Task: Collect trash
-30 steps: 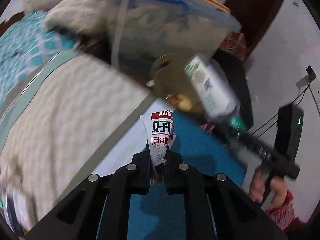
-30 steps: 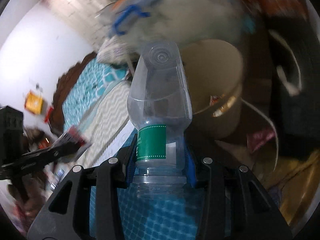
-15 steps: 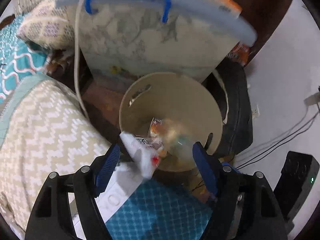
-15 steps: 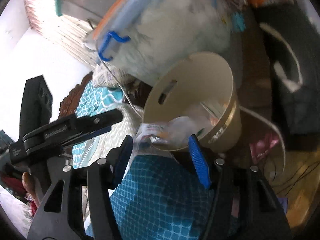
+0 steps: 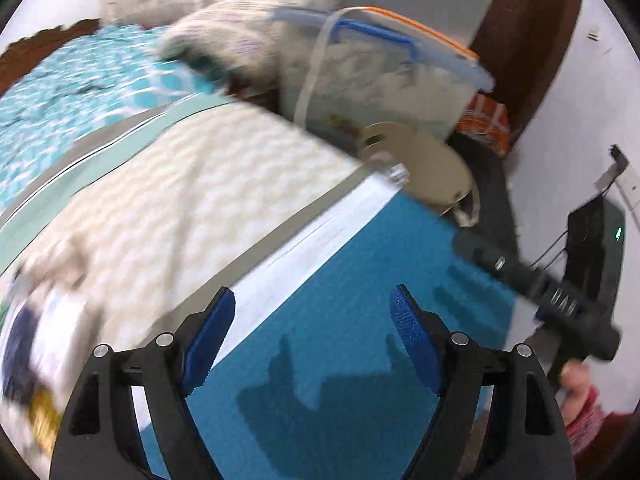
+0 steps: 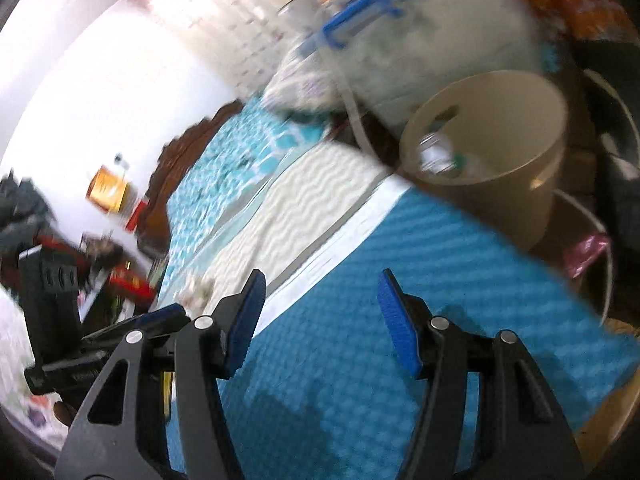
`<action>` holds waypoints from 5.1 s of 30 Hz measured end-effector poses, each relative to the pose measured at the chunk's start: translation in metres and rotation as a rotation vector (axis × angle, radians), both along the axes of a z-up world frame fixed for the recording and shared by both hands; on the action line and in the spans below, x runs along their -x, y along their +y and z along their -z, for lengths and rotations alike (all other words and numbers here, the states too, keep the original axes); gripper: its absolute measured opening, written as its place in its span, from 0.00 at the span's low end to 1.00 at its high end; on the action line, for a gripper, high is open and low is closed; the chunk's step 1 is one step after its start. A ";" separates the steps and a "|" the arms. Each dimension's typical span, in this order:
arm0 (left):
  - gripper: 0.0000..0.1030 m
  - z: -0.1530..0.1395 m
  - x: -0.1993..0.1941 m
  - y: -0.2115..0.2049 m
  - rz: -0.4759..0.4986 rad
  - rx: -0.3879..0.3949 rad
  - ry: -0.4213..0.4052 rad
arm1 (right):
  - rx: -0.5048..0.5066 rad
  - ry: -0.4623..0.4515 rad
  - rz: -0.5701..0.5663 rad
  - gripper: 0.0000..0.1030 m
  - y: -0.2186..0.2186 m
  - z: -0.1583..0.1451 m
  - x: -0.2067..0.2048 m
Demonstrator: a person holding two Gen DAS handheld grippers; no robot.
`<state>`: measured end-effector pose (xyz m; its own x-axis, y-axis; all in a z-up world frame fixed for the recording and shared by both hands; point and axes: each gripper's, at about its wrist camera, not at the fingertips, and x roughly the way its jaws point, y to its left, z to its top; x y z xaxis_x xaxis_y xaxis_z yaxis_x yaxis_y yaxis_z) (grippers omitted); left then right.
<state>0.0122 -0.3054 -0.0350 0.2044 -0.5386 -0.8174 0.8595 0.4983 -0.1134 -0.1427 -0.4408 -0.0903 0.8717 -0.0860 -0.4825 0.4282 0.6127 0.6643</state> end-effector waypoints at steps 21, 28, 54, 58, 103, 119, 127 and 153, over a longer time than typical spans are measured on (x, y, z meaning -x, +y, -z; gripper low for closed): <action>0.74 0.023 -0.005 0.278 -0.422 0.082 0.041 | 0.085 0.141 -0.371 0.58 0.165 0.005 -0.095; 0.74 0.016 -0.029 0.346 -0.585 0.133 0.041 | 0.133 0.176 -0.464 0.58 0.201 0.001 -0.122; 0.74 -0.016 -0.123 0.397 -0.696 0.216 0.028 | 0.289 0.220 -0.876 0.34 0.315 -0.047 -0.396; 0.75 -0.007 -0.183 0.381 -0.680 0.207 0.126 | 0.359 0.128 -0.756 0.34 0.287 -0.069 -0.364; 0.02 0.031 -0.035 0.189 -0.278 0.074 0.231 | 0.312 0.241 -0.398 0.37 0.152 0.020 -0.065; 0.69 0.022 -0.019 0.293 -0.406 0.155 0.322 | 0.315 0.150 -0.347 0.58 0.150 -0.002 -0.053; 0.68 0.055 -0.008 0.285 -0.380 0.235 0.543 | 0.360 0.104 -0.407 0.56 0.168 -0.020 -0.064; 0.10 0.042 -0.023 0.215 -0.278 0.268 0.566 | 0.374 0.235 -0.455 0.66 0.150 0.014 -0.084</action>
<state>0.0348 -0.0905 -0.0772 -0.0556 -0.7264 -0.6850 0.4757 0.5840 -0.6578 -0.0585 -0.2911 -0.1045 0.7348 0.0683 -0.6748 0.1791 0.9401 0.2901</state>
